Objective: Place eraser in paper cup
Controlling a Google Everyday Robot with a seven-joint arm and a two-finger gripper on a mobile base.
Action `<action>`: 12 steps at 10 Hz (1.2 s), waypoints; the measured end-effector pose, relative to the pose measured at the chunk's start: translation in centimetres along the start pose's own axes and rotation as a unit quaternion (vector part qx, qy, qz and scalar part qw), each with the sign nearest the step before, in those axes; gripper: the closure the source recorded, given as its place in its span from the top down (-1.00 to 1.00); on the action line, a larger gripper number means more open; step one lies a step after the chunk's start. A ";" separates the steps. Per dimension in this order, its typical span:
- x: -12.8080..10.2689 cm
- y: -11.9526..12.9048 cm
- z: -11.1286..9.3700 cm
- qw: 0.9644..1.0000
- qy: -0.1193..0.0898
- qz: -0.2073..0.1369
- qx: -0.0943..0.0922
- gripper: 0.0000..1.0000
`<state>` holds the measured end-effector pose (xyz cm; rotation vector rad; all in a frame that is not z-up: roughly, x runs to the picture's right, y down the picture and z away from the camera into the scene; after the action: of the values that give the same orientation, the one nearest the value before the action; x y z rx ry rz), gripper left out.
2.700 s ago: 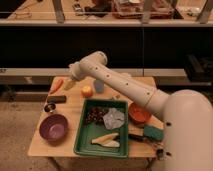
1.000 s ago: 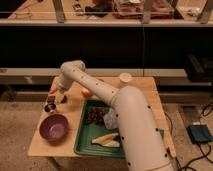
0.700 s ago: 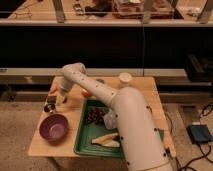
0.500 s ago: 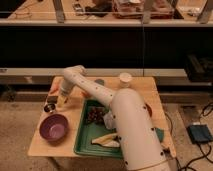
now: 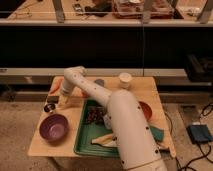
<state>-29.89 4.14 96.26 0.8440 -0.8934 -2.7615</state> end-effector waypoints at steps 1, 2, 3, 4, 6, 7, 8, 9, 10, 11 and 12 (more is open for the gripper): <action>0.0 -0.1 0.4 1.000 0.000 0.000 0.005 0.52; -0.3 -0.1 0.6 1.000 -0.002 0.000 0.009 0.34; -0.5 -0.2 0.7 1.000 -0.002 0.002 0.012 0.15; -0.7 -0.3 0.8 1.000 -0.002 0.003 0.015 -0.04; -1.2 -0.4 0.4 1.000 -0.002 0.004 0.018 -0.49; -1.6 -0.2 -0.4 1.000 0.003 0.009 0.015 -0.70; -1.9 0.1 -1.3 1.000 0.007 0.015 0.011 -0.86; -2.1 0.7 -3.3 1.000 0.014 0.025 0.000 -0.99; -2.4 1.1 -5.0 0.999 0.019 0.033 -0.008 -1.00; -3.2 1.7 -7.2 0.999 0.024 0.041 -0.020 -1.00; -4.2 2.2 -9.5 0.998 0.028 0.048 -0.032 -1.00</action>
<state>-21.38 -1.31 93.15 0.8399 -0.8096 -2.6562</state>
